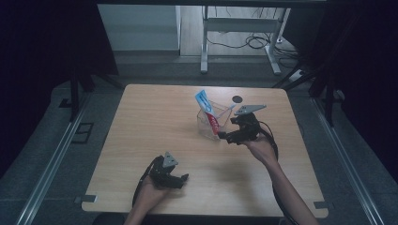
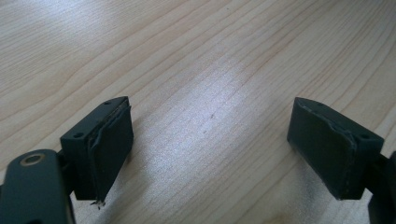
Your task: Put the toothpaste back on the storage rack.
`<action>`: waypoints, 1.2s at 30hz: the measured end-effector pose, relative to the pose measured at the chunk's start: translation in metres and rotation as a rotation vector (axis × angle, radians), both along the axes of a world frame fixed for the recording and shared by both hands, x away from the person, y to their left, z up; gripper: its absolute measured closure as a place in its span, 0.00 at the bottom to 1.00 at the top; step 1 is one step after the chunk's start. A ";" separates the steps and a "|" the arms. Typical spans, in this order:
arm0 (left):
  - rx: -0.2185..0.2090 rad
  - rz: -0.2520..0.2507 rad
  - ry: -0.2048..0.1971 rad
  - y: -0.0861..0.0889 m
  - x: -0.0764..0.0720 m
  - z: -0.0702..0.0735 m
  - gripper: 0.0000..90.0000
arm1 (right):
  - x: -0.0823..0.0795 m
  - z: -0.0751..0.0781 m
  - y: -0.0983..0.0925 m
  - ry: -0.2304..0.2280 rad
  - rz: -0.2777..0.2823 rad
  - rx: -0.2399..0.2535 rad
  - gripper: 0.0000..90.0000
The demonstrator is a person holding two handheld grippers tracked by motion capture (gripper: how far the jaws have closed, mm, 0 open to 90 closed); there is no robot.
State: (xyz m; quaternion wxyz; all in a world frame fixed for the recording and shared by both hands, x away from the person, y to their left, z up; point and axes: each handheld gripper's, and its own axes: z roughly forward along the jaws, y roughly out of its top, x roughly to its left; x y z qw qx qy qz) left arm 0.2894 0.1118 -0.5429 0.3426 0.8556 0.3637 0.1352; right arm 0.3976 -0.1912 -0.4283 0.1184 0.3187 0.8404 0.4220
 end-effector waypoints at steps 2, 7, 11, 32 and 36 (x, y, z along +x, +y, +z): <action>-0.001 0.000 -0.002 0.000 0.000 0.000 0.16 | -0.002 -0.003 -0.004 0.002 -0.006 -0.001 0.15; -0.001 0.000 -0.002 0.000 0.000 0.000 0.16 | -0.007 -0.010 -0.015 0.009 -0.021 0.012 0.15; 0.000 -0.001 -0.002 0.000 0.000 0.000 0.16 | -0.011 -0.014 -0.021 0.010 -0.028 0.020 0.15; -0.005 0.001 -0.003 0.000 0.000 0.000 0.16 | -0.042 -0.035 -0.043 -0.030 -0.044 -0.020 0.15; -0.001 0.000 -0.004 0.000 0.000 0.000 0.16 | -0.048 -0.040 -0.047 -0.028 -0.047 -0.027 0.15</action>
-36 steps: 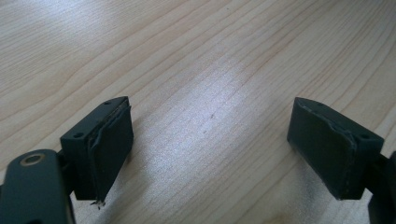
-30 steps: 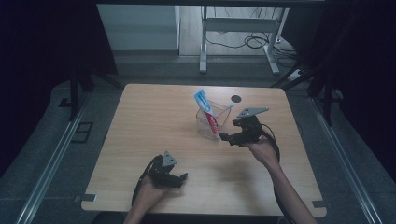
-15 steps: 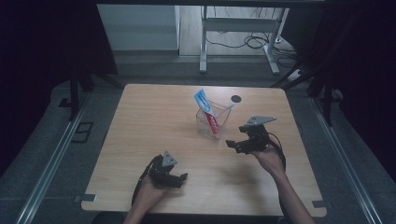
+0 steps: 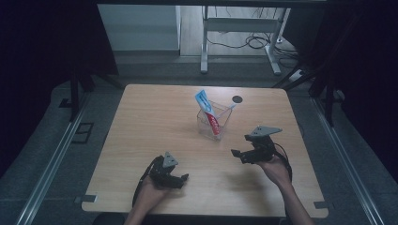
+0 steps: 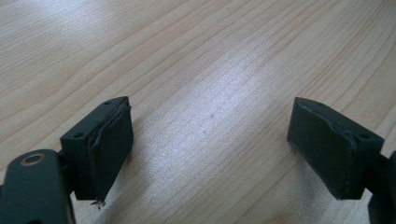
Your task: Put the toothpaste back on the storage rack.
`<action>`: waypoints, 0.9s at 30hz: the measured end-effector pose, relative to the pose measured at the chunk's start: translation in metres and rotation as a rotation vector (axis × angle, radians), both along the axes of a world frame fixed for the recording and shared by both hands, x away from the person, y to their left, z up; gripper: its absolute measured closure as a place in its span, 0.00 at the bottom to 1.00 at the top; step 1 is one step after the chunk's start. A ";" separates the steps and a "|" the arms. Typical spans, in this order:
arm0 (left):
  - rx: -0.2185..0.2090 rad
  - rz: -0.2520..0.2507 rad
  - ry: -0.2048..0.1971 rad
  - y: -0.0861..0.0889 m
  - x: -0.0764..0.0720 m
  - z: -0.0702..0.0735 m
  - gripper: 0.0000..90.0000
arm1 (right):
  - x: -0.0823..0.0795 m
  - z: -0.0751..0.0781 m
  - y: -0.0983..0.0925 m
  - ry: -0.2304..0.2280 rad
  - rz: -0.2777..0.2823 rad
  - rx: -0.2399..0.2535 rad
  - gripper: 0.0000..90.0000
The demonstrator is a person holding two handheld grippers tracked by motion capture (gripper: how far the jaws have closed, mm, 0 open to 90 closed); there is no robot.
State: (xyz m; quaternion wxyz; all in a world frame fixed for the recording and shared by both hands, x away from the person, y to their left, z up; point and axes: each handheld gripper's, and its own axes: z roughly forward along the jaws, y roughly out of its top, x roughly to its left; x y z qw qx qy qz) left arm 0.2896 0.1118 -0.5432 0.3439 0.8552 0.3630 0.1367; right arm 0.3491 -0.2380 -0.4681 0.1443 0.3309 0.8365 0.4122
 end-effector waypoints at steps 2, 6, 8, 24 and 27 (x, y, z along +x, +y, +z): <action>0.000 0.000 0.000 0.000 0.000 0.000 0.16 | -0.002 -0.003 -0.003 0.001 -0.006 0.000 0.15; -0.002 0.002 0.002 0.000 0.000 0.000 0.16 | -0.007 -0.011 -0.011 0.016 -0.023 0.010 0.15; -0.002 0.002 0.002 0.000 0.000 0.000 0.16 | -0.009 -0.015 -0.016 0.023 -0.030 0.017 0.15; -0.003 0.005 0.002 0.000 -0.001 0.000 0.16 | -0.026 -0.036 -0.038 0.018 -0.066 0.035 0.15; -0.003 0.005 0.002 0.000 -0.001 0.000 0.16 | -0.029 -0.037 -0.040 0.015 -0.072 0.040 0.15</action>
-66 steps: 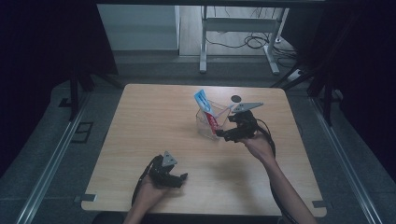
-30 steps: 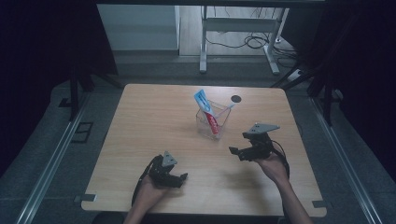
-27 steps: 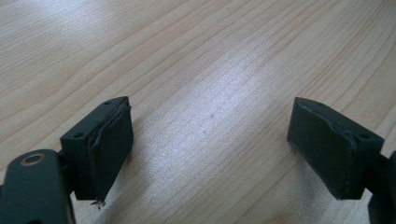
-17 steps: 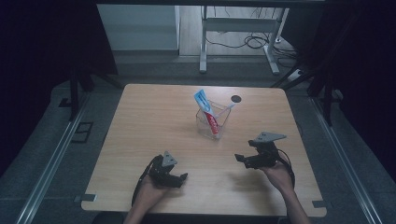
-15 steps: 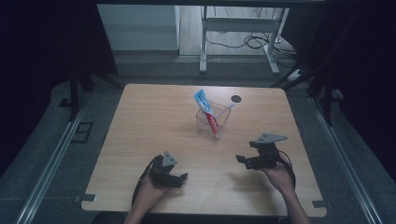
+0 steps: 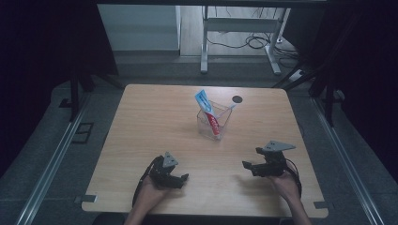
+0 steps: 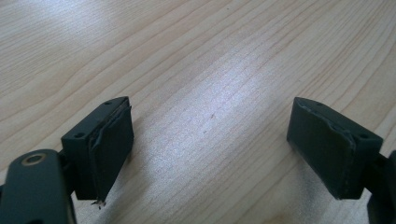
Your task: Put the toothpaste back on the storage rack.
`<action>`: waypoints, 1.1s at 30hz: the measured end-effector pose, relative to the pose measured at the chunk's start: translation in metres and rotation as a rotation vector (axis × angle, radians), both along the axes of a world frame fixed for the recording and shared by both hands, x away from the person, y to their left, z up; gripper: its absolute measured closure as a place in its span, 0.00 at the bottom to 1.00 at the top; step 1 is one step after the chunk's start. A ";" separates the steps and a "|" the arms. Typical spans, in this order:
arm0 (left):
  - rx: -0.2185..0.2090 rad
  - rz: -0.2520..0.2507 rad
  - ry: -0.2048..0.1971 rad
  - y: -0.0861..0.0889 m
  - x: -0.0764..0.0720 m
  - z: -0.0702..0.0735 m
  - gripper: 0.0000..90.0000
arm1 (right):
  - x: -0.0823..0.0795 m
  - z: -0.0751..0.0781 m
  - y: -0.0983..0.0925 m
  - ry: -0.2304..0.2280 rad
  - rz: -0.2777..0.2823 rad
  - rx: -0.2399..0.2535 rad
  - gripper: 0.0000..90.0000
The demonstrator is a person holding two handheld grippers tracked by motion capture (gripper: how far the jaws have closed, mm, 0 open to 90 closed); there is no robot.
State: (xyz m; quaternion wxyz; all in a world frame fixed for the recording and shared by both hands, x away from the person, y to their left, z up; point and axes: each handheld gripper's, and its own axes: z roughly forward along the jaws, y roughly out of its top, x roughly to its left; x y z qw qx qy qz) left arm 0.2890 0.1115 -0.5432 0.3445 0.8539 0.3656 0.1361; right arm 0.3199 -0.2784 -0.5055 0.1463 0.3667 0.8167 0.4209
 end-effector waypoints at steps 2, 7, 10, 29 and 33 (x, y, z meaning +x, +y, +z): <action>0.000 0.000 0.000 0.000 0.000 0.000 0.16 | -0.002 -0.001 -0.001 0.000 -0.001 0.002 0.15; 0.000 0.000 0.000 0.000 0.000 0.000 0.16 | -0.007 -0.006 -0.002 0.004 0.000 -0.004 0.15; 0.000 0.000 0.000 0.000 0.000 0.000 0.16 | -0.010 -0.010 -0.002 0.011 0.002 -0.011 0.15; -0.002 0.001 -0.002 0.000 0.000 0.000 0.16 | -0.020 -0.037 -0.004 0.034 -0.004 -0.117 0.15; -0.001 0.000 -0.002 0.000 0.000 0.000 0.16 | -0.020 -0.037 -0.004 0.035 -0.004 -0.122 0.15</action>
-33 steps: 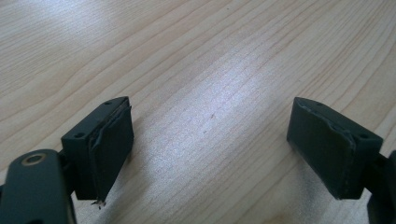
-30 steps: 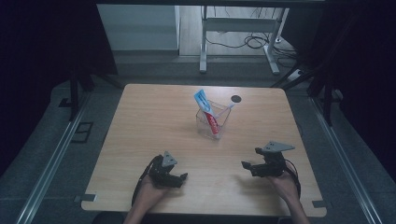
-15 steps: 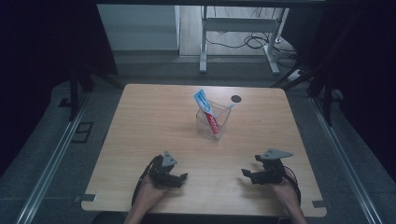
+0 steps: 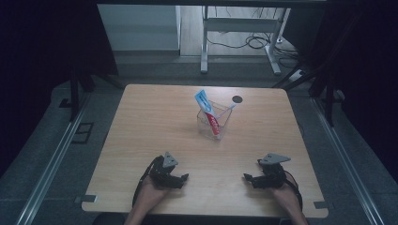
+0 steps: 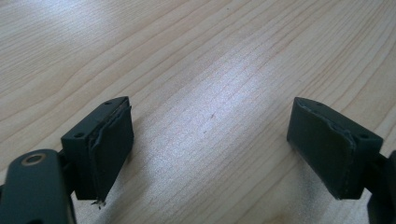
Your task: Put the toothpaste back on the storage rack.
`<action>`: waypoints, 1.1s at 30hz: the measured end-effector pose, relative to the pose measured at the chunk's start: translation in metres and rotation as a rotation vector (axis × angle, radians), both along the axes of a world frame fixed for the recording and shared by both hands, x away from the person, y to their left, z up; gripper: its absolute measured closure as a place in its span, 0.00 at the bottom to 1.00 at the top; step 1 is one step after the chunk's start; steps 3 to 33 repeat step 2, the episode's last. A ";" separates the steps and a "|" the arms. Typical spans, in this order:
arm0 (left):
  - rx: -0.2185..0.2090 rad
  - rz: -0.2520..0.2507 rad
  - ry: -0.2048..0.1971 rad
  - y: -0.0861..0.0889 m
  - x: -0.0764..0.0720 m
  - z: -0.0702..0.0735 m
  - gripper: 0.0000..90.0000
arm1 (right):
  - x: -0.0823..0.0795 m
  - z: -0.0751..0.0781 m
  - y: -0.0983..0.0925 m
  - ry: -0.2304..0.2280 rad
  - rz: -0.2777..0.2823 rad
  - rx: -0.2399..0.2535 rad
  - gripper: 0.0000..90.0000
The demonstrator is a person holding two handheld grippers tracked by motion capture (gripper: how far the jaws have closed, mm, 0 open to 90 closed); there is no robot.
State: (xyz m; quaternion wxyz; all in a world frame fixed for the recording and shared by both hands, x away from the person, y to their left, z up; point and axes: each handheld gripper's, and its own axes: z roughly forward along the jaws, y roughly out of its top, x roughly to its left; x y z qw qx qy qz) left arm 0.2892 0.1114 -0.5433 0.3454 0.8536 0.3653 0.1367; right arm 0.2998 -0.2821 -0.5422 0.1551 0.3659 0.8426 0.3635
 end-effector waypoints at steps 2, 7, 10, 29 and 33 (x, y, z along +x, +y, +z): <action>-0.003 0.000 0.000 0.000 0.000 0.000 0.16 | 0.000 0.000 0.000 0.000 -0.002 0.000 0.15; -0.003 0.000 0.000 0.000 0.000 0.000 0.16 | 0.000 0.000 0.000 0.000 -0.002 0.000 0.15; -0.003 0.000 0.000 0.000 0.000 0.000 0.16 | 0.000 0.000 0.000 0.000 -0.002 0.000 0.15; -0.003 0.000 0.000 0.000 0.000 0.000 0.16 | 0.000 0.000 0.000 0.000 -0.002 0.000 0.15; -0.003 0.000 0.000 0.000 0.000 0.000 0.16 | 0.000 0.000 0.000 0.000 -0.002 0.000 0.15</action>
